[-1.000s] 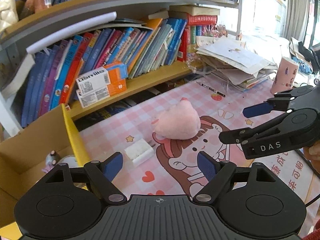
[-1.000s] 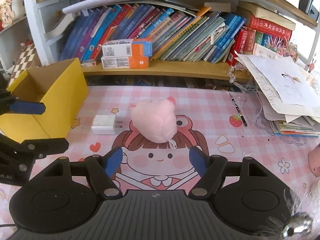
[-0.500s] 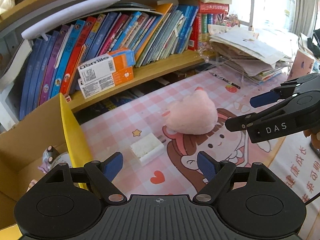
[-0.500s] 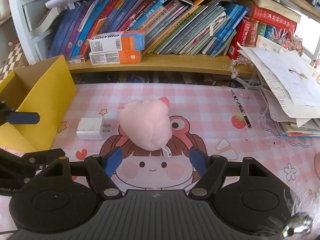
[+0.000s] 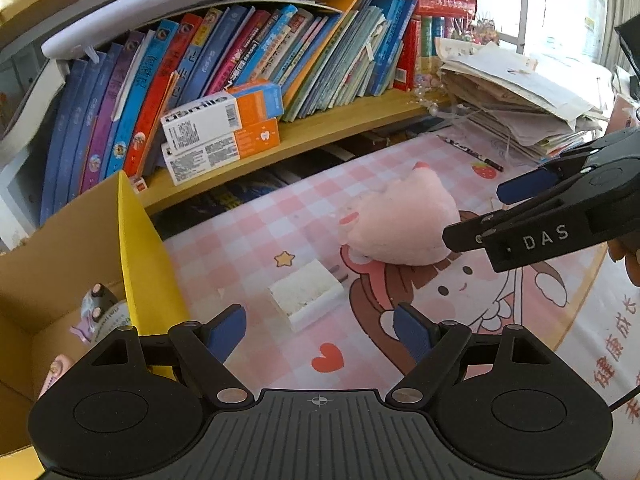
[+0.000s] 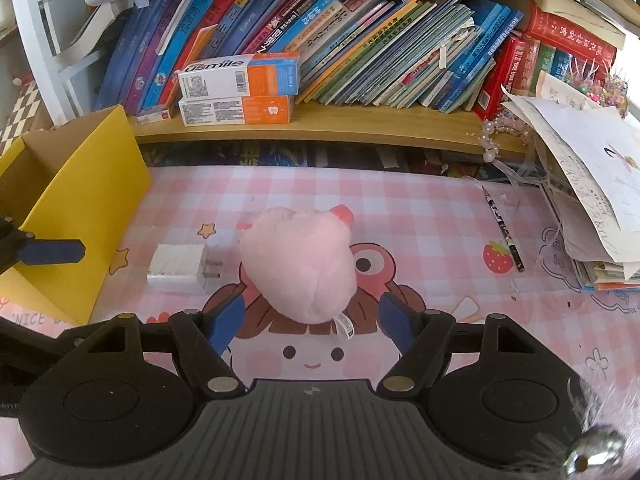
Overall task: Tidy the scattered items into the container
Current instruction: 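Withdraw both open tools from the box toward the pink plush and white charger, then lower the left tool onto the white charger while the right tool lowers onto the pink plush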
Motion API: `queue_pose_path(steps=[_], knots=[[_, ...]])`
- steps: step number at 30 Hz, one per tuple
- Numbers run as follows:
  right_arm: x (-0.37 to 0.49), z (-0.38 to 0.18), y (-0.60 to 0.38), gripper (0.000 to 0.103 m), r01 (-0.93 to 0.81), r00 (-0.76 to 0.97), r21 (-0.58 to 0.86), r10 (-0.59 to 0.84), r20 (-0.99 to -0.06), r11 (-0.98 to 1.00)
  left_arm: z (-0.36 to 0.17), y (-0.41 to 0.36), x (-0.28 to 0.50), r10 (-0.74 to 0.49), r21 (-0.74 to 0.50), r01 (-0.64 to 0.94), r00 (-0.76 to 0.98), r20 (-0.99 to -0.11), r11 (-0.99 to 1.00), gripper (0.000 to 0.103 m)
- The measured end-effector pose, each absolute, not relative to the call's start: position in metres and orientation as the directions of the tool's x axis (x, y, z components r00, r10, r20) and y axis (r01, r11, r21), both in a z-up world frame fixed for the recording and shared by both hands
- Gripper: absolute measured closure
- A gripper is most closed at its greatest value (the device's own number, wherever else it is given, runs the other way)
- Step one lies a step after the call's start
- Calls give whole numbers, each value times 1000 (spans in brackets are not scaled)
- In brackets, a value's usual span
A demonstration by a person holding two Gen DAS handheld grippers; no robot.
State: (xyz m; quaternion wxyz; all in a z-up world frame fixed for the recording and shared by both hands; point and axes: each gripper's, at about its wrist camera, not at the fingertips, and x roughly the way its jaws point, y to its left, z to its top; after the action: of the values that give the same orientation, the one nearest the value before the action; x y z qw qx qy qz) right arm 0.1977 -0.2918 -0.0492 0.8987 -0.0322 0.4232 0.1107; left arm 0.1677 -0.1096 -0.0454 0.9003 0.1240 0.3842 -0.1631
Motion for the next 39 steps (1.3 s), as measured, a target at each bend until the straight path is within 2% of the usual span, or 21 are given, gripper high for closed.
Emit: queue_pose_path(steps=[9,39], knots=[[205,-51,-293,30,-221,620,47,177,-764,974,-46,-124,169,-204,153,433,669,-715,888,20],[207,-52,-298,30,-206,618,59,177,-766,977,-43,-129,170,-199,180,451,671,-714,874,21]])
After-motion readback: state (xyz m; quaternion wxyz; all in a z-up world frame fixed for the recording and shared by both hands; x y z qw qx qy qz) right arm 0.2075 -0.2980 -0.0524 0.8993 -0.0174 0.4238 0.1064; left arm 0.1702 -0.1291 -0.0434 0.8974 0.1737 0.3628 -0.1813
